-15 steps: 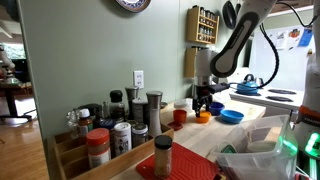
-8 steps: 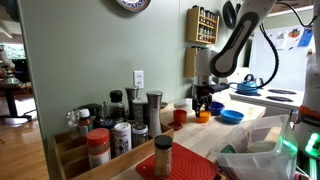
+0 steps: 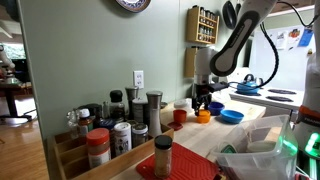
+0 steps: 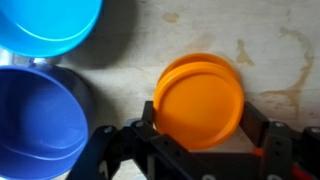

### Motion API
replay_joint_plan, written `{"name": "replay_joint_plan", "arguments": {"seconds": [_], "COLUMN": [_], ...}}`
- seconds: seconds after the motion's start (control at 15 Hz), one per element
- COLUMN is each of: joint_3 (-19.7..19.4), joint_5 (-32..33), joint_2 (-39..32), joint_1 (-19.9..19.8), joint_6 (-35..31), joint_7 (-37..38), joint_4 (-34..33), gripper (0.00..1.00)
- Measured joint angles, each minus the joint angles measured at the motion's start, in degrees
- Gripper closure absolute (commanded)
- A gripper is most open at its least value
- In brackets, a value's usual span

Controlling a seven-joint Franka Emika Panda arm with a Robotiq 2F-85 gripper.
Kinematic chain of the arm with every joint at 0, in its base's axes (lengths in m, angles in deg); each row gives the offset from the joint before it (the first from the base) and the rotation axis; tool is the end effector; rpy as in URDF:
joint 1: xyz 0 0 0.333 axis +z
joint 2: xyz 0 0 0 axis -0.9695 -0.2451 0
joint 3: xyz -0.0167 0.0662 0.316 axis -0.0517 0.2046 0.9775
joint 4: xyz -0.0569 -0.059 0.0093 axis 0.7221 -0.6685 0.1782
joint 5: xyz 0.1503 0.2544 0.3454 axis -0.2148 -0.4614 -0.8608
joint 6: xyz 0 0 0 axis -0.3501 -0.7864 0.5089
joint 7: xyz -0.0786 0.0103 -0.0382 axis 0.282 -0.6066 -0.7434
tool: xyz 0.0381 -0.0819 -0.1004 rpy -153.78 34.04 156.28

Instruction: Put the orange lid on the orange bowl

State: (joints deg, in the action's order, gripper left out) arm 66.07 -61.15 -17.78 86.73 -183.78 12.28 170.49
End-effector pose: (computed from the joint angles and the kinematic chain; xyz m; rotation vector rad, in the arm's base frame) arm 0.4436 0.1613 0.1469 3.0959 -0.0680 0.0133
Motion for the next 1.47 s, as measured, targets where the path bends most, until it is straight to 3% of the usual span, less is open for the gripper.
{"name": "replay_joint_plan", "arguments": {"seconds": [1.47], "joint_3": [-0.13], "joint_5": [-1.98], "joint_2": [-0.05], "joint_1": [-0.03], "joint_6": [-4.85], "joint_7": [0.00], "joint_4": [2.30], "gripper": [0.18]}}
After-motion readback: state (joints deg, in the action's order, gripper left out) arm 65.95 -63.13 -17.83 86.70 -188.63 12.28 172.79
